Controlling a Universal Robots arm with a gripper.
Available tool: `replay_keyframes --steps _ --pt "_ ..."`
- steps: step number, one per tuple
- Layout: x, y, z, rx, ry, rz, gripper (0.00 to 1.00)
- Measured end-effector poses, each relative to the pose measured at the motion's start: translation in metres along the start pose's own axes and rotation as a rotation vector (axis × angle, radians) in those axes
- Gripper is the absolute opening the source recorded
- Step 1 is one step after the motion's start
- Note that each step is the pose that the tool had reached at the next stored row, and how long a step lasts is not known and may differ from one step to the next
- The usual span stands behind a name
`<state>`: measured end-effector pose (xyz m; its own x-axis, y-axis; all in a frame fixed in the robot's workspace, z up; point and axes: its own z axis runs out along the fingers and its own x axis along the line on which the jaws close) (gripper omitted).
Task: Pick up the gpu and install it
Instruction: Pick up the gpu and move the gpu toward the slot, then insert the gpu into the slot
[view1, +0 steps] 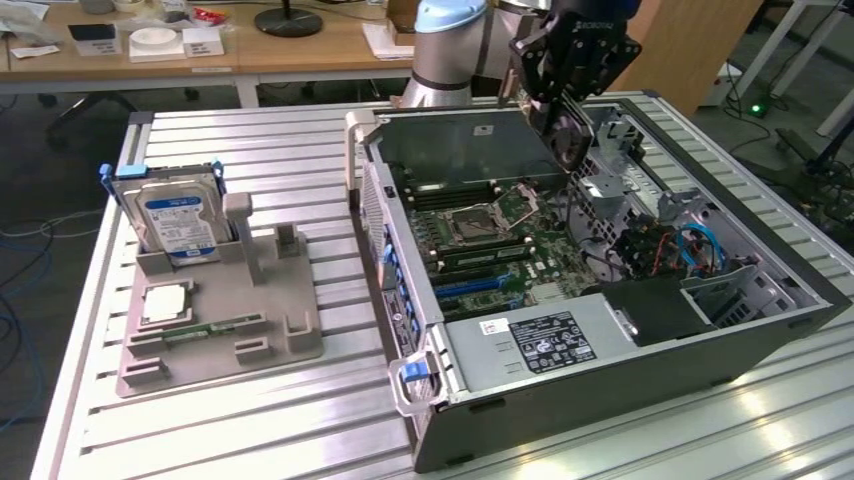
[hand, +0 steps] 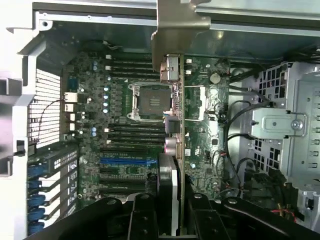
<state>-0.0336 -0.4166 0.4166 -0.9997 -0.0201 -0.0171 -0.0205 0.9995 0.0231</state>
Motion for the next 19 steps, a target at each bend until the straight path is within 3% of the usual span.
replay_keyframes --steps 19 --pt "0.0 0.0 0.0 0.0001 0.0003 -0.015 0.28"
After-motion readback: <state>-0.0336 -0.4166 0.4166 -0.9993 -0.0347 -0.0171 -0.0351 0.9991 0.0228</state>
